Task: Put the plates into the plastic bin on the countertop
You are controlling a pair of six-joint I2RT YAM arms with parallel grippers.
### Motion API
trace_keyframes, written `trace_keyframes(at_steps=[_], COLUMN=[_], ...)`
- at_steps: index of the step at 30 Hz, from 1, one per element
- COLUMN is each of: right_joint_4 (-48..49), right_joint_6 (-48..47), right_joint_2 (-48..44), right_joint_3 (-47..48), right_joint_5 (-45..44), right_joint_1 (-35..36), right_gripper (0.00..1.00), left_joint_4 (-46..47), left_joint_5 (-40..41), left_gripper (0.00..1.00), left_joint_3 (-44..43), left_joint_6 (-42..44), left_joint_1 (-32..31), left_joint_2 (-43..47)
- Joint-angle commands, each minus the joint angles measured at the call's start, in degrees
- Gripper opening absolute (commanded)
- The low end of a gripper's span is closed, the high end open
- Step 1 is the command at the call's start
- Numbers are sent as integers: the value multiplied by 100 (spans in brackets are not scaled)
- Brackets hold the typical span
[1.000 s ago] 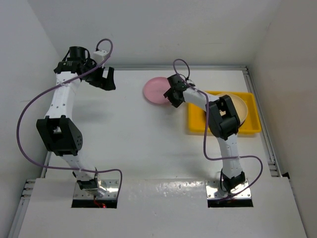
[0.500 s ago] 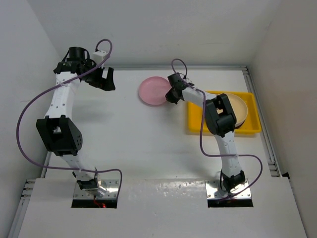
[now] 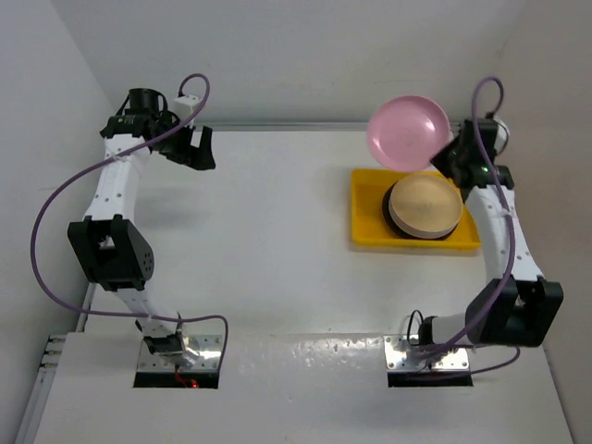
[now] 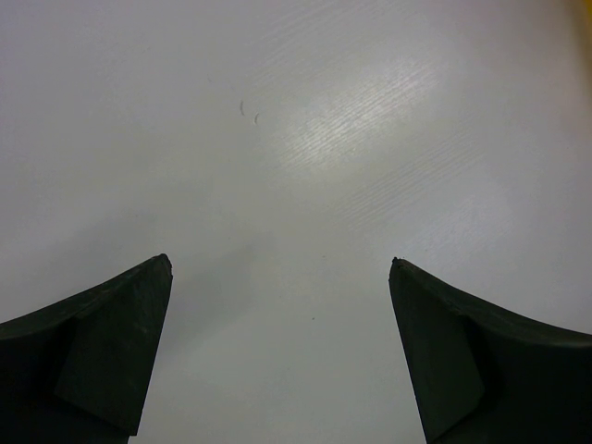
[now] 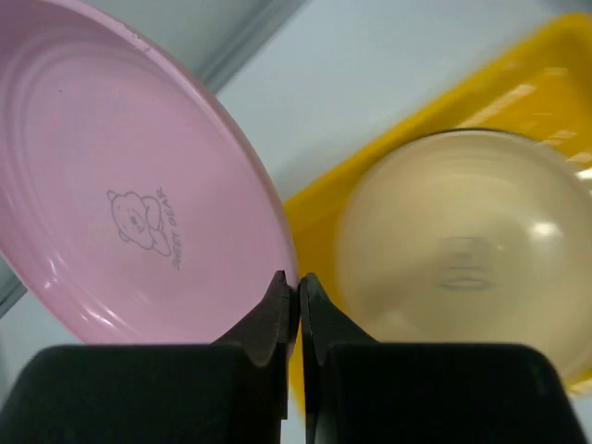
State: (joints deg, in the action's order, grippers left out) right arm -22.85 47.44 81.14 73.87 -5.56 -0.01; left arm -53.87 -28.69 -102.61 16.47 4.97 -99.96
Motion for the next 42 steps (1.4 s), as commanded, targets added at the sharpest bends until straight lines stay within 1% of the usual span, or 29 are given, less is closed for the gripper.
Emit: trace_keyframes(at_steps=[1, 2, 5, 8, 13, 15, 16, 17, 19, 21, 23, 24, 25, 27, 28, 29, 30, 33, 35, 36, 37, 38, 39, 40, 41, 42], right_joint_4=[-1081, -994, -897, -896, -958, -835, -818, -835, -870, -992, -1212, -1378, -1528, -1739, -1775, -1802, -1906, -2327, -2757, -2882, -3066, -3250, -3322, -3514, -3594, -3638], right_joint_6=[-665, -692, -841, -816, -772, -710, -675, -640, -631, -771, -876, -1016, -1078, -1263, -1324, -1360, -1395, -1404, -1238, -1133, -784, -693, -544, -343, -132, 1], right_joint_2=[-212, -274, -398, -214, 287, 349, 393, 454, 481, 499, 455, 438, 385, 52, -45, -446, -590, -1361, -1837, -2387, -2567, -2760, -3362, -3586, -4275, -4517], right_joint_3=[-670, -881, -1058, -1076, -1041, -1111, -1137, -1146, -1129, -1007, -883, -622, -541, -312, -216, -154, -153, -311, -697, -846, -1343, -1540, -1933, -2355, -2533, -2987], right_joint_5=[-226, -139, 2, 248, 372, 319, 275, 240, 196, 196, -13, -93, -320, -681, -744, -840, -876, -771, -736, -605, -491, -116, 254, 536, 930, 1265], right_joint_1=[-700, -1137, -1561, -1983, -2038, -2047, -2055, -2056, -2055, -2056, -2038, -2047, -2038, -2047, -2047, -2055, -2056, -2064, -2073, -2064, -2073, -2064, -2073, -2064, -2064, -2064], right_gripper=[0, 0, 0, 0, 0, 1, 4, 23, 49, 68, 73, 77, 78, 81, 88, 96, 100, 100, 100, 100, 100, 100, 100, 100, 100, 100], left_joint_4=[78, 78, 78, 78, 78, 78, 78, 78, 78, 78, 78, 78, 78, 78, 78, 78, 78, 78, 78, 26, 25, 25, 25, 25, 25, 25], left_joint_5=[-128, -189, -190, -190, -190, -190, -190, -190, -190, -190, -190, -190, -190, -129, -128, -67, -67, 82, 143, 144, 144, 222, 310, 381, 442, 582], left_gripper=[100, 100, 100, 100, 100, 100, 100, 100, 100, 100, 100, 100, 100, 100, 100, 100, 100, 100, 100, 100, 100, 100, 100, 100, 100, 100], left_joint_3=[39, 91, 92, 92, 92, 92, 92, 92, 92, 92, 92, 92, 92, 21, 21, -31, -31, 73, 232, 485, 635, 819, 1204, 1425, 1637, 2082], left_joint_6=[67, 67, 67, 67, 67, 67, 67, 67, 67, 67, 67, 67, 67, 67, 67, 67, 67, 67, 67, 145, 146, 207, 295, 348, 479, 532], left_joint_1=[74, 74, 74, 74, 74, 127, 127, 127, 127, 180, 180, 180, 180, 180, 180, 180, 180, 180, 180, 180, 180, 180, 180, 180, 180, 180], left_joint_2=[240, 240, 240, 240, 240, 240, 240, 240, 240, 240, 240, 240, 240, 293, 293, 293, 354, 556, 863, 978, 1109, 1389, 1531, 1680, 1986, 2137])
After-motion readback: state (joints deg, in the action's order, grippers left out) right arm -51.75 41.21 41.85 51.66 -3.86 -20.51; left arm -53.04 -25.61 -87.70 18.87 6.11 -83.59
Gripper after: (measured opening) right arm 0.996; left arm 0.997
